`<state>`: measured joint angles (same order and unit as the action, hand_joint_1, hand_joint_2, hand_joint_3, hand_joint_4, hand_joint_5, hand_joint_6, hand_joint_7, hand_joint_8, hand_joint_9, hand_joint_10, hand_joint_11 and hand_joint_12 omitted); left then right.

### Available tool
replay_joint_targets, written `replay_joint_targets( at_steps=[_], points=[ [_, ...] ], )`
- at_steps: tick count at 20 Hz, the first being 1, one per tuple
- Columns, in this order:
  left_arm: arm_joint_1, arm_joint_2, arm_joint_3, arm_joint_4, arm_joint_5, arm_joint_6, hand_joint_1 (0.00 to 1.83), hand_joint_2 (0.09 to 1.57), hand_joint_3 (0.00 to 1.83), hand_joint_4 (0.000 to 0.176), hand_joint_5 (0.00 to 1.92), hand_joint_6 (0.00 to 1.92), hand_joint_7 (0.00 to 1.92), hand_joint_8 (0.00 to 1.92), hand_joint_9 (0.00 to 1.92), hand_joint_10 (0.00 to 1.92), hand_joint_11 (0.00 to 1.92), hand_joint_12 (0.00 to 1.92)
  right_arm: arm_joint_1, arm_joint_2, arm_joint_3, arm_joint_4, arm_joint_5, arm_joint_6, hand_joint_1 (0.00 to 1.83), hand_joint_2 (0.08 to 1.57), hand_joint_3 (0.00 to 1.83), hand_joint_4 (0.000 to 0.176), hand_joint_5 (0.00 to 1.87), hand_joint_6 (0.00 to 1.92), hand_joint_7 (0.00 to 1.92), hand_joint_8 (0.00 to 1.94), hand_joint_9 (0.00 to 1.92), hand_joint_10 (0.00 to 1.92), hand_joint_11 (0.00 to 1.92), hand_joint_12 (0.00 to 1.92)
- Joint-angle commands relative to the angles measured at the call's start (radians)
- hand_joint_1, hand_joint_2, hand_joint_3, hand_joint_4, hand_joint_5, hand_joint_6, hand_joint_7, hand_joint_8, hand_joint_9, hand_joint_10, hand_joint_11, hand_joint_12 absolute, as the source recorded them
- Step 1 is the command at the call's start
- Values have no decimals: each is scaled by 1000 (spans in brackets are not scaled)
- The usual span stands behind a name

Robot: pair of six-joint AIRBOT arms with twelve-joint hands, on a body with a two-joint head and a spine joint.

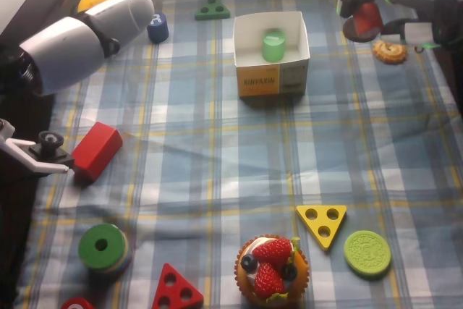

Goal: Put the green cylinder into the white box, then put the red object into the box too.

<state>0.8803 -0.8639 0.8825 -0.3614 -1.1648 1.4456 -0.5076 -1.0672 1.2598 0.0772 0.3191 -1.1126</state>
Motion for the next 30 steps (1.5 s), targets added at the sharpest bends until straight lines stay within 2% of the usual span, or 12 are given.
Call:
replay_joint_targets(
  at_steps=[1,3,7,10,12,17,19,20,22,24,26,30],
  points=[
    [-5,2,-2,14,-124,-9,446,1320,0,47,322,0,309,1,97,447,0,1090,28,5,-13,-22,148,-4,1325,1264,0,0,645,1375,765,1407,595,1674,399,1920],
    [-1,3,-2,7,-124,-9,462,1338,2,29,322,4,312,4,114,459,0,1156,55,7,-37,-64,165,-4,1311,1287,2,0,644,1448,690,1451,547,1730,308,1921],
    [13,3,-3,-3,-133,-9,510,1332,0,41,336,7,304,2,71,571,0,1241,109,7,-71,-151,175,-3,1148,1259,0,0,728,1295,731,1521,566,1570,511,1921],
    [13,3,-3,-3,-133,-10,510,1328,0,34,345,8,319,4,42,653,0,1304,146,-6,-75,-195,175,-3,1150,1262,1,0,720,1293,727,1553,442,1724,382,1921],
    [13,2,-3,-3,-133,-10,503,1320,0,30,353,10,326,6,25,682,0,1348,146,-26,-61,-202,168,-3,1143,1244,0,26,756,1342,743,1402,335,1449,15,1874],
    [12,2,-2,-3,-133,-10,472,1296,0,40,366,9,361,10,0,796,0,1405,146,-104,-3,-202,115,1,1156,1229,3,12,752,1300,791,1385,472,1417,167,1897],
    [11,0,-1,-3,-133,-10,466,1300,0,20,361,6,361,8,0,841,0,1437,145,-123,19,-202,96,21,1143,1262,2,0,685,1335,748,1491,405,1542,128,1919],
    [11,0,-1,-3,-133,-10,469,1300,0,14,363,6,366,9,0,868,0,1466,145,-128,25,-202,90,25,1061,1213,0,0,441,955,489,1162,237,1411,25,1843],
    [11,0,-1,-3,-134,-16,459,1295,0,26,361,4,363,6,0,855,0,1455,145,-129,24,-202,80,25,951,1141,0,0,197,358,253,299,98,644,0,1195],
    [11,0,0,-3,-135,-18,471,1306,2,40,357,2,358,4,0,873,0,1468,145,-129,14,-202,81,25,744,1176,4,27,12,28,18,16,3,49,0,161],
    [12,0,-1,-3,-137,-19,490,1304,1,55,354,0,348,4,14,791,0,1364,145,-115,2,-198,92,25,515,1233,25,37,0,0,0,0,0,1,0,5],
    [12,2,-5,-2,-142,-24,530,1299,0,39,373,6,365,7,36,705,0,1268,141,-14,-82,-196,165,25,399,1238,14,48,0,0,0,0,0,0,0,0]
  ],
)
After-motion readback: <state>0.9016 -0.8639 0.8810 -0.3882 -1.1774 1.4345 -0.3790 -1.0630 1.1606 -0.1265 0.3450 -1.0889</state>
